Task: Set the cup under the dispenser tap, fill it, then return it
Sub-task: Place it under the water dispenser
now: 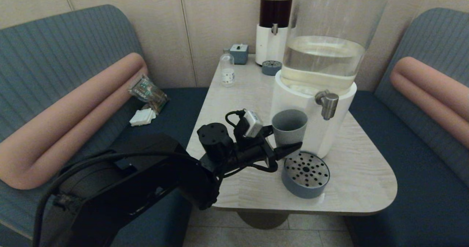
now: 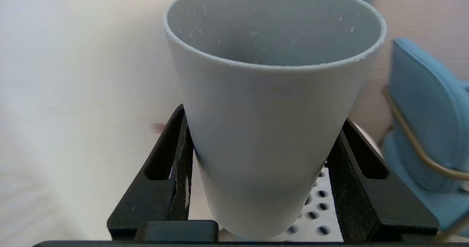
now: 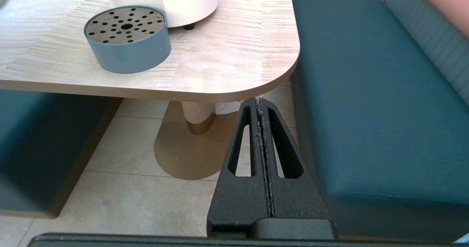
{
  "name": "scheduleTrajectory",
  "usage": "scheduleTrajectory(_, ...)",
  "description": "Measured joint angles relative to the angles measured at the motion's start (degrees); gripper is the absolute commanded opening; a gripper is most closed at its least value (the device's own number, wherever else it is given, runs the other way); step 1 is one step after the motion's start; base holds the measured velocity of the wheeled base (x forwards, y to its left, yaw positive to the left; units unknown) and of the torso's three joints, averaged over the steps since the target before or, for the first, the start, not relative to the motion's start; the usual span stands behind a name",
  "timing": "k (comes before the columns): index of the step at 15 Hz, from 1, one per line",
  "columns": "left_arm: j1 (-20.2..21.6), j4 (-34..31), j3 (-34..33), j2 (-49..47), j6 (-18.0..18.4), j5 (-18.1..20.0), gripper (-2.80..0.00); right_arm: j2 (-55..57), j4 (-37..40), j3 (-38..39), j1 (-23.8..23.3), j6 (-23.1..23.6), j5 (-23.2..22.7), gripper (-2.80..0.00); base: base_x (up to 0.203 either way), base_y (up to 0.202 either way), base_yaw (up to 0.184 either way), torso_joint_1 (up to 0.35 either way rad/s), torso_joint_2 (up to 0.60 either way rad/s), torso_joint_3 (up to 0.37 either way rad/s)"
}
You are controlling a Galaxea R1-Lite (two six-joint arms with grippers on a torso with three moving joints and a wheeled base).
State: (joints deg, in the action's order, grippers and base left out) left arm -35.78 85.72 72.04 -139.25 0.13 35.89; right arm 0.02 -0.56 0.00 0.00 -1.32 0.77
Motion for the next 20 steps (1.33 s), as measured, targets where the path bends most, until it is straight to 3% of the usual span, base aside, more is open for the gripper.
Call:
scheduleTrajectory(7, -3.6, -1.0, 6.6, -6.7, 0.0, -0.8, -2.8, 0.0, 0.0, 0.0, 0.0, 0.0, 0.0, -2.8, 0.0, 0.0, 0.0, 0.0, 0.0, 0.0)
scheduleTrajectory(18, -4.0, -3.6, 12.3, -10.5, 0.0, -0.9, -2.8, 0.0, 0.0, 0.0, 0.0, 0.0, 0.0, -2.8, 0.0, 0.0, 0.0, 0.0, 0.0, 0.0)
scheduleTrajectory(19, -4.0, -3.9, 12.7, -10.7, 0.0, -0.9, 0.0, 0.0, 0.0, 0.0, 0.0, 0.0, 0.0, -2.8, 0.0, 0.0, 0.0, 0.0, 0.0, 0.0)
scheduleTrajectory(20, -4.0, -4.1, 13.0, -10.9, 0.1, -0.9, 0.0, 0.0, 0.0, 0.0, 0.0, 0.0, 0.0, -2.8, 0.0, 0.0, 0.0, 0.0, 0.0, 0.0)
